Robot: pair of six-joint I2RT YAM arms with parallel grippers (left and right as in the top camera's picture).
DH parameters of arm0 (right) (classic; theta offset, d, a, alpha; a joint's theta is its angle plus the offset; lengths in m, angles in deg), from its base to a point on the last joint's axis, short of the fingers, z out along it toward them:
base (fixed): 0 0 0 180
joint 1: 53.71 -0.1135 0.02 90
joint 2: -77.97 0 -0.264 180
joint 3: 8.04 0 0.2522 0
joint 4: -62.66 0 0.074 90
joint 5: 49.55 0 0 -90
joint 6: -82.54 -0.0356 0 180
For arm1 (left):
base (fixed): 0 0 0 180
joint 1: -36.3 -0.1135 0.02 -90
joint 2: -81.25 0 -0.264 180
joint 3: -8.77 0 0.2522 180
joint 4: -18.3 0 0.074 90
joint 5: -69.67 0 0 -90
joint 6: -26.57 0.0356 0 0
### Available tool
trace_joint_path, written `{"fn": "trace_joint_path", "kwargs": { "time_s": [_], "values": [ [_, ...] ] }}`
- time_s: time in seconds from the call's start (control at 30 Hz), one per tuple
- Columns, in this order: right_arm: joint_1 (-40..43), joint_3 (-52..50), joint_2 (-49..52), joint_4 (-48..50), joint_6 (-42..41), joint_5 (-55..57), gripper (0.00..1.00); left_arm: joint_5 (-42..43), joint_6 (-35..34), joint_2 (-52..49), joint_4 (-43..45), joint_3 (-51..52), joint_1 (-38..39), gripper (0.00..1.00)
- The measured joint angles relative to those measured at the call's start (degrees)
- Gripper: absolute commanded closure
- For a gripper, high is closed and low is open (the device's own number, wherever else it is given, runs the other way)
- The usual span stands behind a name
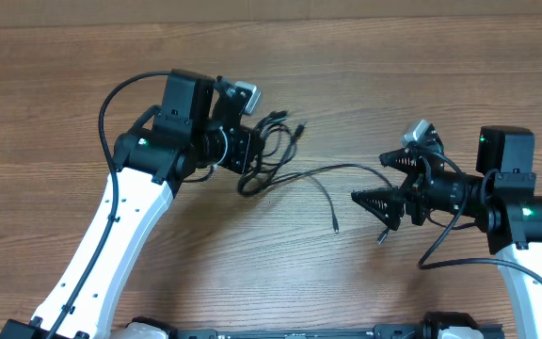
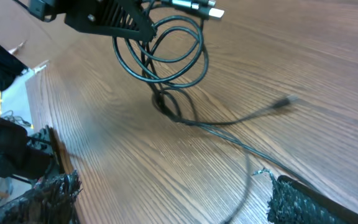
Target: Untangle cables
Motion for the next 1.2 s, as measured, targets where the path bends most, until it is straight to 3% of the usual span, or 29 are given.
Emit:
{"fn": "trace_joint_path", "kwargs": {
  "time_s": [0.2,0.3,0.53,0.9,1.1,1.2],
  "values": [
    [0.00,0.09,0.00,-5.55,-0.72,-6.64,0.00,23.47,4.07,-0.02,9.49,0.07,0.00,0.96],
    [0.00,0.09,0.02,-5.53,-4.46,-8.09,0.00,29.31,5.53,-0.02,10.32,0.07,0.00,0.96],
    [0.00,0.09,0.02,-4.37,-11.67,-9.05,0.00,32.57,5.88,-0.02,11.54,0.07,0.00,0.96],
    [0.00,0.09,0.02,1.42,-13.33,-15.06,0.00,34.62,7.37,-0.02,11.54,0.07,0.24,0.96],
    [0.00,0.09,0.02,8.11,-13.64,-16.00,0.00,36.83,14.84,-0.02,5.70,0.04,4.55,0.96],
    [-0.02,0.11,0.04,10.49,-13.51,-16.02,0.07,37.05,20.39,-0.02,1.14,0.09,5.88,0.96]
  ]
}}
